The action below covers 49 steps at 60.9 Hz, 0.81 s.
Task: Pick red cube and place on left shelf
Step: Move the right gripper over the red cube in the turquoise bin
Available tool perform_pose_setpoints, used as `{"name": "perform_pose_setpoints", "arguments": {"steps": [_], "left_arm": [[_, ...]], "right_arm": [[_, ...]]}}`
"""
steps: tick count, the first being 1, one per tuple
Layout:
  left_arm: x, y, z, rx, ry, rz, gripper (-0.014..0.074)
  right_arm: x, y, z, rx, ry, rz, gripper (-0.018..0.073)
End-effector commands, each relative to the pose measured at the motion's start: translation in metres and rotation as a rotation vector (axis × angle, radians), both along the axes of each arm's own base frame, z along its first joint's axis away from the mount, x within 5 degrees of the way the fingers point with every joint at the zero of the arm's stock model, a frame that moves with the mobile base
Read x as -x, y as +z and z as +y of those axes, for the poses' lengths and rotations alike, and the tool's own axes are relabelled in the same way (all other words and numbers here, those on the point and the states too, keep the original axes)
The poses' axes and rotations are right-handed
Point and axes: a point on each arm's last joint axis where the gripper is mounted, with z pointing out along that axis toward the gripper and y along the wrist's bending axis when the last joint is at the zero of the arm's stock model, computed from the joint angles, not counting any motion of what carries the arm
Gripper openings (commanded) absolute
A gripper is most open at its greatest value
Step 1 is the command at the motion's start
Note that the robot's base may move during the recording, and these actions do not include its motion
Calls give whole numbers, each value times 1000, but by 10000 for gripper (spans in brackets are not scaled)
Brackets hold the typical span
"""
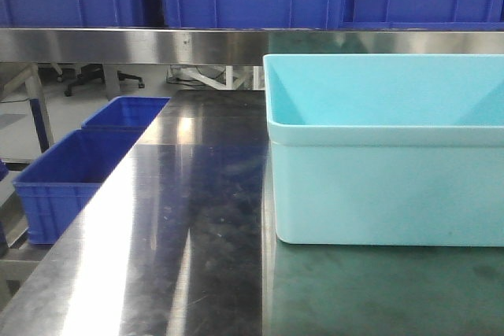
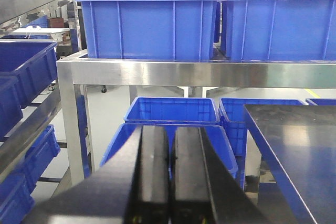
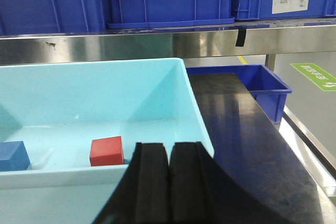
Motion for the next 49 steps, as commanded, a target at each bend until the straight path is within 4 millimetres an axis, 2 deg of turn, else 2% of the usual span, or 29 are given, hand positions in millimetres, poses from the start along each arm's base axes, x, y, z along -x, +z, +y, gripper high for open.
{"name": "perform_pose_setpoints", "arguments": {"steps": [1,49], "left_arm": [[1,0,0,2,-4,-75,102],[1,0,0,2,-4,-75,102]], "right_arm": [[3,15,0,17,-9,-125,58],[3,15,0,18,-9,-132,58]]}}
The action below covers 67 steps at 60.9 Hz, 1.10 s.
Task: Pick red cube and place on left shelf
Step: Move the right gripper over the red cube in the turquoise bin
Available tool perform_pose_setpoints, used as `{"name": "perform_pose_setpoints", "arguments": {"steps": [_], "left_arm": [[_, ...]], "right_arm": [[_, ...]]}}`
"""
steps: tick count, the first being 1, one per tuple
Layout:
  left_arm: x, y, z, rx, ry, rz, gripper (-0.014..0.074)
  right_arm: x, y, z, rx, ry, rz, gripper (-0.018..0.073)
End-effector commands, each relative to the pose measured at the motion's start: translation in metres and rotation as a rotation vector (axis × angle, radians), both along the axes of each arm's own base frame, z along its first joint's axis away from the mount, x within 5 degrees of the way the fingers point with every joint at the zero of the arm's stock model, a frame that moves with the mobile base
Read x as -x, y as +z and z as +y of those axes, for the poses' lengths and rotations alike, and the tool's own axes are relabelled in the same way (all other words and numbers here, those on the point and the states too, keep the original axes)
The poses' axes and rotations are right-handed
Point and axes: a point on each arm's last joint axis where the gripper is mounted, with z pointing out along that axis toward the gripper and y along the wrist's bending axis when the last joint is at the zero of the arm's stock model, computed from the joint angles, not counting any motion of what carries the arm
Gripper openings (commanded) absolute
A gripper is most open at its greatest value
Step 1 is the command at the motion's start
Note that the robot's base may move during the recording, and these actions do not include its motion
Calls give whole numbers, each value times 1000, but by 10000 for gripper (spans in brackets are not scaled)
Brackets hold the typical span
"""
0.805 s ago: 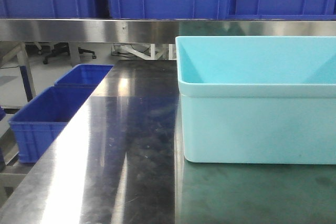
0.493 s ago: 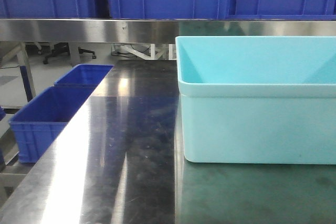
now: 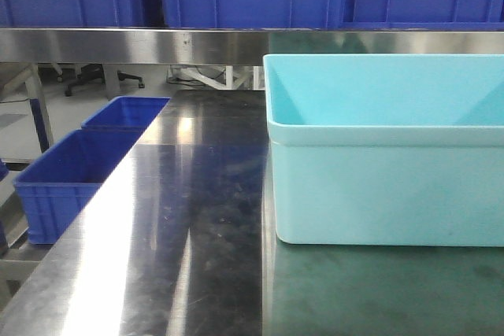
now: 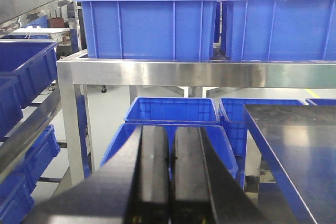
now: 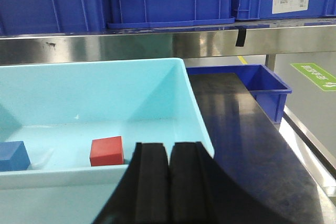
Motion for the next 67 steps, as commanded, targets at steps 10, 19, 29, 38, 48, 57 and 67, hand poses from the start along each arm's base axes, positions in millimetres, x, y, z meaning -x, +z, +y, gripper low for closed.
{"name": "perform_pose_setpoints", "arguments": {"steps": [10,19,29,38,48,57,67], "left_arm": [[1,0,0,2,-4,-75,102],[1,0,0,2,-4,-75,102],[1,0,0,2,-4,-75,102],[1,0,0,2,-4,-75,102],[1,0,0,2,-4,-75,102],[1,0,0,2,-4,-75,102],[1,0,0,2,-4,-75,102]], "right_arm": [[3,15,0,18,-9,-132,58],[3,16,0,18,-9,-133,58],[4,19,0,20,-9,-170,58],[5,30,0,0,-8,-221,58],[5,63,1,-10,21,-238,58],[-8,95,2,-16,53,-217,58],[-32,126,3,-20,73,-169,58]]}}
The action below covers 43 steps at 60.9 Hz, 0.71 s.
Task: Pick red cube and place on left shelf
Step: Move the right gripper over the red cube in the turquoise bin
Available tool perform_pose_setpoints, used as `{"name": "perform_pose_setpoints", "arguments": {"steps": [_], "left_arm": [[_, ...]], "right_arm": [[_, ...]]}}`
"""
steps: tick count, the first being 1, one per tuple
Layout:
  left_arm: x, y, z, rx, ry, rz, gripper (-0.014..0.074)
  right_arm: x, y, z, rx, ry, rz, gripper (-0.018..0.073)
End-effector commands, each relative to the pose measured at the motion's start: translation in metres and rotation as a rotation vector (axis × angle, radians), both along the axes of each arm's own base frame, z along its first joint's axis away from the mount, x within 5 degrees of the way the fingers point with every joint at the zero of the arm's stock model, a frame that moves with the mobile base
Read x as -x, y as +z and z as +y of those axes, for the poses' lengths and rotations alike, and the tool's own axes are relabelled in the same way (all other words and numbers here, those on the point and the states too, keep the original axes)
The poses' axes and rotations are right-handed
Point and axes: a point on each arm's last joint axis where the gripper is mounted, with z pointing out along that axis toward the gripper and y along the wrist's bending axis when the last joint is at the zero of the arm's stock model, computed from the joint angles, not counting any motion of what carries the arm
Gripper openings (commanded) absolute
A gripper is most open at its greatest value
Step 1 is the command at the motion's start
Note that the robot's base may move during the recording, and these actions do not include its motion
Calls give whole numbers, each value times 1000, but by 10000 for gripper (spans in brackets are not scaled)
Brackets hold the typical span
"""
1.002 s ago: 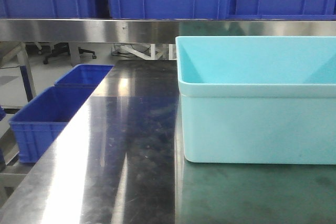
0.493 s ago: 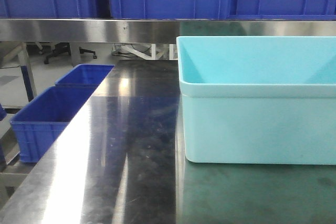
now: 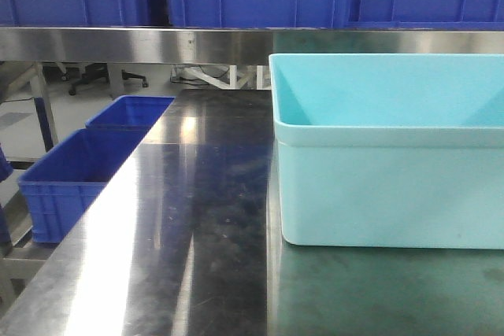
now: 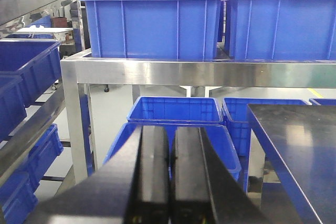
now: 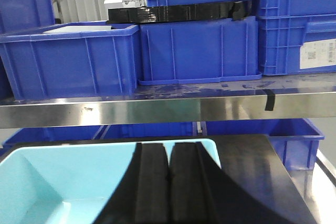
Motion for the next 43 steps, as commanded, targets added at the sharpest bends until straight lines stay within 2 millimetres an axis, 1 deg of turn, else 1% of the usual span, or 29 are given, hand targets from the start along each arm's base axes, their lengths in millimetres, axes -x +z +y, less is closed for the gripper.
{"name": "perform_pose_setpoints", "arguments": {"steps": [1,8,15,27,30,34,38,39,43], "left_arm": [[1,0,0,2,-4,-75,102],[1,0,0,2,-4,-75,102],[1,0,0,2,-4,-75,102],[1,0,0,2,-4,-75,102],[1,0,0,2,-4,-75,102],[1,0,0,2,-4,-75,102],[1,0,0,2,-4,-75,102],[1,0,0,2,-4,-75,102],[1,0,0,2,-4,-75,102]], "right_arm": [[-13,32,0,4,2,-71,58],[-33,45,-1,3,2,-29,58],[-54,54,-1,2,5,49,58],[-93,53,-1,-3,14,290,62],[-104,53,-1,-4,17,339,83],[-117,50,-1,-5,19,400,158],[-130,46,0,-5,26,454,291],[-135,44,1,-5,30,475,344],[-148,39,4,-2,43,538,494]]}}
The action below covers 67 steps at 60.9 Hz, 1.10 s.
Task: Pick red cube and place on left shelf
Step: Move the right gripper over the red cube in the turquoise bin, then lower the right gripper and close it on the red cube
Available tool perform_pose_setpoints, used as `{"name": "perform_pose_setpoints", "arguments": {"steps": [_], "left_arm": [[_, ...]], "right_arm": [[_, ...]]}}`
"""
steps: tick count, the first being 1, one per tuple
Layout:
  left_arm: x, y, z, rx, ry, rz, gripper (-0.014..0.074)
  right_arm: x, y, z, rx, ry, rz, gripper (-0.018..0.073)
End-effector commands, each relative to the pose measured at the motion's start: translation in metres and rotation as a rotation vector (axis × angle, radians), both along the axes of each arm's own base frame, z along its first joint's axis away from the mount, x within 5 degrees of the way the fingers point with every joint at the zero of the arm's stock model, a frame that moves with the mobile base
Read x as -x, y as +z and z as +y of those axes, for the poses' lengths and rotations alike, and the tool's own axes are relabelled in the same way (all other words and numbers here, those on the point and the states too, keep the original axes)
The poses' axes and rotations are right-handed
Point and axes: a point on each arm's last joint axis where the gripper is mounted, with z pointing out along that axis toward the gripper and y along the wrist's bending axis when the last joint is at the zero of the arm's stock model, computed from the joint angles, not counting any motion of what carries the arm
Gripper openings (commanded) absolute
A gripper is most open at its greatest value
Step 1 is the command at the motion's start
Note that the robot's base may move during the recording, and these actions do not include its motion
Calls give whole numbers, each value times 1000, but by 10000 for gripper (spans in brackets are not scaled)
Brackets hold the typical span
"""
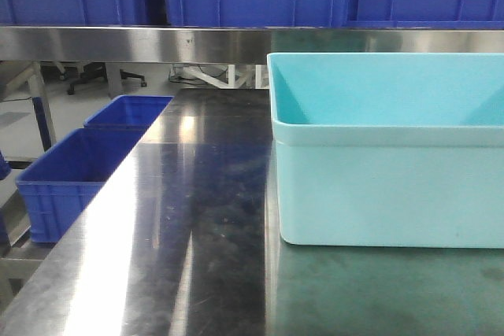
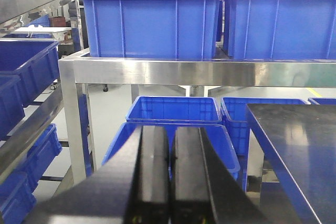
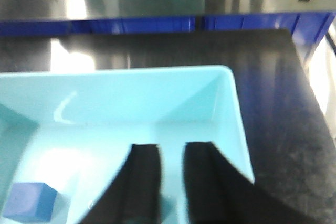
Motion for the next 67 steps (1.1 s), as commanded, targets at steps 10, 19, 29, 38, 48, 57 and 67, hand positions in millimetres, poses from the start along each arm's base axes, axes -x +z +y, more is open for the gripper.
{"name": "perform_pose_setpoints", "arguments": {"steps": [10,19,29,38,48,57,67], "left_arm": [[1,0,0,2,-4,-75,102],[1,0,0,2,-4,-75,102],[1,0,0,2,-4,-75,102],[1,0,0,2,-4,-75,102],[1,0,0,2,-4,-75,102],[1,0,0,2,-4,-75,102],[1,0,0,2,-4,-75,102]], "right_arm": [[-48,-7,16,7,68,118,601],[-65,-21,21,10,84,214,592],[-75,-35,22,11,85,269,592],[-83,-48,22,21,86,308,592],[-90,-62,22,37,90,351,592],[-95,-73,22,38,90,389,592],[-98,-82,22,38,90,417,592]]}}
